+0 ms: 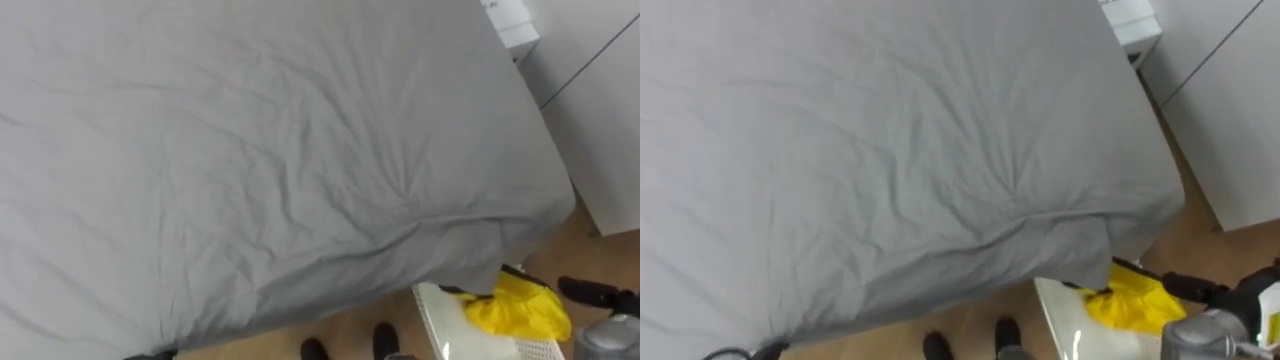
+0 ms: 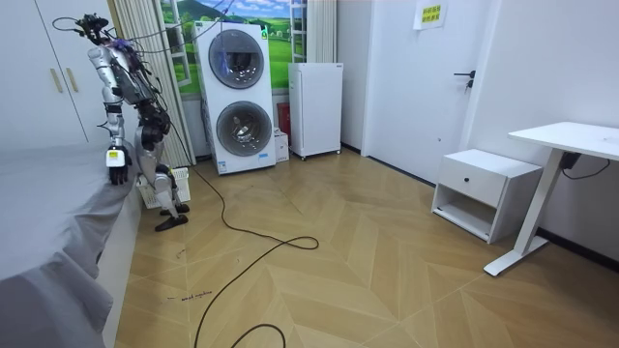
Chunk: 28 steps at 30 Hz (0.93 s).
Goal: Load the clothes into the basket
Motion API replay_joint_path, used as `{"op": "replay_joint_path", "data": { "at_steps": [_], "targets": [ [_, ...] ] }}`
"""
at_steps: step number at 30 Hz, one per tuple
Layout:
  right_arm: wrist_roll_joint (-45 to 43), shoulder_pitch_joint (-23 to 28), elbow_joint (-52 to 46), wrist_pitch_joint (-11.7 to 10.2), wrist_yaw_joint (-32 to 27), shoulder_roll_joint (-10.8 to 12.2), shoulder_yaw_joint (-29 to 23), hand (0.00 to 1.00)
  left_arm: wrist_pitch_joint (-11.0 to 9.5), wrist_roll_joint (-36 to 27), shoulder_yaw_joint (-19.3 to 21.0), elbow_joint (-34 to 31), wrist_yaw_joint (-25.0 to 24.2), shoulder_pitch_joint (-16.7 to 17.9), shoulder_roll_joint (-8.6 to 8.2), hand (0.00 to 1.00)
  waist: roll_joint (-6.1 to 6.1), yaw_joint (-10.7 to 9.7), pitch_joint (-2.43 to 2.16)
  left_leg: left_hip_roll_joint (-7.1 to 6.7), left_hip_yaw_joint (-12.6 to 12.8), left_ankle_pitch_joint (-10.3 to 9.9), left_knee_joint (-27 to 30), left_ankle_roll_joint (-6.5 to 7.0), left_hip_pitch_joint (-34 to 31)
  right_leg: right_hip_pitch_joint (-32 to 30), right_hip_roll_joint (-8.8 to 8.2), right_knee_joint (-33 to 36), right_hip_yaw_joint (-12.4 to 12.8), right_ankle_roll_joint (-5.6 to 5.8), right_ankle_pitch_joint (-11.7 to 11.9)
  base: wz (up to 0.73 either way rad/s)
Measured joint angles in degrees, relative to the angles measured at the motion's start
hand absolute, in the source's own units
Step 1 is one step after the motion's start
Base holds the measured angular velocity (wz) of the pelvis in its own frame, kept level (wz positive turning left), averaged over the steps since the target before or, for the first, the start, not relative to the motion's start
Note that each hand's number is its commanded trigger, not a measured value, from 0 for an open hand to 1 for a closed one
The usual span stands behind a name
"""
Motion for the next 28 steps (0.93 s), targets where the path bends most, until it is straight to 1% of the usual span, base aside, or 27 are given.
{"op": "replay_joint_path", "data": {
  "at_steps": [1,2,4,5,6,7,8,10,12,13,16,18,19,20,23,25,28],
  "targets": [
    [1.1,1.8,-1.2,-0.1,0.8,0.9,0.1,0.00,-0.1,0.0,0.8,-0.4,-0.4,0.8,0.04,0.00,-0.28,-0.2,-0.23,0.00,-0.9,0.0,-0.2,-0.08,1.4,2.0,-0.01,-0.8,-0.8,0.01,0.0,0.24],
    [1.4,2.5,-1.3,-0.1,1.4,1.4,0.1,0.00,-0.1,0.1,1.2,-0.4,-0.6,1.1,0.04,0.00,-0.54,-0.2,-0.38,0.03,-1.2,0.0,-0.4,-0.20,2.2,3.1,0.08,-1.4,-1.1,0.03,-0.1,0.30],
    [2.2,6.0,-1.0,-0.1,4.2,3.0,0.3,0.00,0.0,2.2,2.5,-1.7,-1.0,3.1,0.00,0.00,-1.10,-0.7,-0.76,0.06,-3.4,0.0,-1.4,-0.48,5.9,8.9,0.40,-5.0,-2.8,0.29,0.1,0.41],
    [2.9,6.8,-0.6,-0.1,4.9,3.3,0.6,0.00,0.0,2.2,2.7,-2.0,-1.0,3.6,0.00,0.00,-1.28,-0.8,-0.87,0.08,-4.0,-0.1,-1.5,-0.57,6.6,10.3,0.47,-6.0,-3.4,0.36,0.2,0.43],
    [4.0,8.2,-0.2,0.0,6.4,3.9,0.7,0.00,-0.1,2.2,3.2,-2.3,-1.0,4.5,-0.01,0.00,-1.76,-0.6,-1.01,0.08,-4.6,-0.2,-1.9,-0.70,8.2,12.6,0.57,-7.5,-4.1,0.47,0.5,0.30],
    [4.2,9.3,0.4,-0.1,7.8,4.4,1.3,0.00,-0.1,2.5,4.2,-3.1,-1.0,5.5,-0.04,0.00,-2.18,-0.6,-1.07,-0.06,-5.4,-0.3,-2.2,-0.77,9.4,14.4,0.55,-8.4,-5.2,0.51,0.5,0.39],
    [4.3,10.2,1.6,-0.1,9.2,5.0,1.7,0.00,-0.1,3.6,5.1,-3.4,-1.0,5.7,-0.06,0.00,-2.71,-0.4,-0.91,-0.22,-6.4,-0.4,-2.2,-0.81,10.4,15.9,0.59,-8.6,-5.8,0.53,0.5,0.36],
    [5.3,11.9,2.3,0.0,11.2,5.6,3.7,0.00,-0.2,4.3,5.4,-3.7,-0.8,6.2,-0.13,0.00,-3.32,-0.2,-0.70,-0.26,-7.3,-0.7,-2.2,-0.95,11.8,18.0,0.61,-9.4,-6.9,0.52,0.4,0.29],
    [5.3,12.0,4.2,0.0,13.4,6.7,4.0,0.00,-0.2,5.1,5.6,-3.7,-0.8,6.5,-0.37,0.00,-3.44,-0.1,-0.61,-0.28,-8.0,-1.1,-2.2,-1.08,13.2,20.3,0.53,-10.4,-7.7,0.54,0.4,0.22],
    [5.3,12.1,5.3,0.0,14.6,7.3,4.1,0.00,-0.2,5.8,5.8,-3.6,-0.8,6.6,-0.57,0.00,-3.41,-0.1,-0.48,-0.33,-8.6,-1.2,-2.2,-1.15,13.9,21.5,0.51,-10.8,-8.4,0.56,0.4,0.24],
    [5.1,12.4,6.9,0.1,17.6,8.2,4.8,0.00,-0.5,8.0,7.1,-3.7,-0.8,7.4,-1.38,0.00,-3.39,0.0,-0.31,-0.45,-9.6,-1.5,-2.3,-1.40,15.2,23.4,0.50,-11.4,-9.1,0.59,-0.1,0.18],
    [5.1,12.5,7.4,0.1,18.5,8.6,5.2,0.00,-0.7,8.6,7.9,-3.7,-0.8,7.5,-1.84,0.00,-3.42,0.2,-0.27,-0.48,-10.0,-1.6,-2.3,-1.54,15.7,24.1,0.46,-11.4,-9.7,0.55,-0.3,0.12],
    [5.1,12.6,7.8,0.1,19.7,8.8,5.7,0.00,-0.8,8.8,8.1,-3.7,-0.8,7.6,-2.06,0.00,-3.44,0.8,-0.22,-0.47,-10.1,-1.7,-2.5,-1.68,16.3,24.7,0.46,-11.6,-10.1,0.49,-0.5,0.11],
    [5.0,12.9,8.1,0.1,20.6,9.0,5.7,0.00,-1.0,9.9,9.6,-3.7,-0.8,7.9,-2.49,0.00,-3.42,1.4,-0.19,-0.47,-10.3,-1.9,-2.5,-1.78,16.9,25.6,0.52,-12.2,-10.3,0.47,-0.6,0.08],
    [5.0,13.5,8.3,0.1,21.9,9.2,5.8,0.00,-1.4,11.9,10.9,-3.7,-0.7,8.4,-2.76,0.00,-3.49,1.6,-0.16,-0.60,-11.1,-2.3,-2.5,-1.96,18.0,26.7,0.53,-12.3,-10.6,0.48,-1.3,0.15],
    [5.0,13.4,8.3,0.1,22.1,9.4,5.9,0.00,-1.5,13.3,12.3,-3.7,-0.6,8.4,-3.21,0.00,-3.48,2.0,-0.18,-0.78,-12.0,-2.3,-2.5,-2.04,18.3,27.5,0.42,-12.3,-11.5,0.51,-1.7,0.20],
    [4.6,13.4,8.4,0.1,22.2,9.6,7.0,0.00,-2.4,13.5,12.2,-3.7,0.4,8.5,-3.83,0.00,-3.57,3.1,-0.14,-0.91,-12.5,-2.4,-2.5,-2.09,18.6,28.3,0.43,-12.3,-11.6,0.57,-1.9,0.07]
  ]
}}
